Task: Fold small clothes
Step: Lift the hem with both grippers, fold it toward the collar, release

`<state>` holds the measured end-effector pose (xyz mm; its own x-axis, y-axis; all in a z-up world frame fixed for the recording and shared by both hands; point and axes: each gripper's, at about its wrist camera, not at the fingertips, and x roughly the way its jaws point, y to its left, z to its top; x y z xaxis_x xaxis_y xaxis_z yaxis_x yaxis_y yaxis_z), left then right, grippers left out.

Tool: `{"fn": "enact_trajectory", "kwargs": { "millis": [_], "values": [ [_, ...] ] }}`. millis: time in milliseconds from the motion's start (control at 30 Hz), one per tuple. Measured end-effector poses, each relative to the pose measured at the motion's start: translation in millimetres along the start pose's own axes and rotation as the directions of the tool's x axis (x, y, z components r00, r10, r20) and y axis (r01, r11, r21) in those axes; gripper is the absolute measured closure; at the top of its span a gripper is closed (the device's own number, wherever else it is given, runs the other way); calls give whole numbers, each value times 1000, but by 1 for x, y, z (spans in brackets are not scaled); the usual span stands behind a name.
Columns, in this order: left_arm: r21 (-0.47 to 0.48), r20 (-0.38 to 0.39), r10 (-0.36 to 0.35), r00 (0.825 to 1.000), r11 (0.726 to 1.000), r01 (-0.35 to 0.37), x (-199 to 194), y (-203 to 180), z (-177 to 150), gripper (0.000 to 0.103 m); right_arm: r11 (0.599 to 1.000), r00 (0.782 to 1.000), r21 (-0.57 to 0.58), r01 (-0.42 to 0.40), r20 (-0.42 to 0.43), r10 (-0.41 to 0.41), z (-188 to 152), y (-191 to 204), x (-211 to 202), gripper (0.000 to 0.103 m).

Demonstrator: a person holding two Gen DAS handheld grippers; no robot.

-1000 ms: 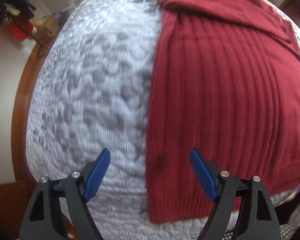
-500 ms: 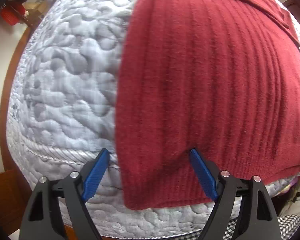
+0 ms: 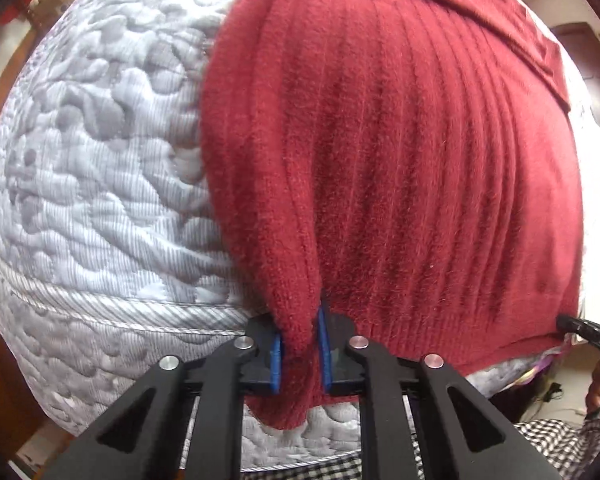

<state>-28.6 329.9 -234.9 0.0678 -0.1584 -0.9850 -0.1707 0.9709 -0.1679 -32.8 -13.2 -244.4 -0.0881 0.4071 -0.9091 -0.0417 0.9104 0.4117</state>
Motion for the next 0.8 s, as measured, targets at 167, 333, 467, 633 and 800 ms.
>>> {"fn": "enact_trajectory", "kwargs": {
  "millis": [167,333,467,633,800],
  "values": [
    [-17,38,-53,998,998,54,-24,7,-1,90,998,997,-16,-64,31,65,1,4,-18,97],
    [-13,91,-107,990,994,109,-56,18,1,90,987,981,-13,-162,109,162,20,-2,-52,97],
    [1,153,-135,979,991,137,-79,19,19,90,983,968,-33,-182,170,185,41,-1,-78,97],
    [2,203,-163,966,986,166,-93,22,61,90,984,961,-39,-172,210,177,75,-4,-99,97],
    [-30,209,-151,966,987,160,-81,17,105,90,987,965,-28,-158,209,161,124,-19,-105,97]
  ]
}}
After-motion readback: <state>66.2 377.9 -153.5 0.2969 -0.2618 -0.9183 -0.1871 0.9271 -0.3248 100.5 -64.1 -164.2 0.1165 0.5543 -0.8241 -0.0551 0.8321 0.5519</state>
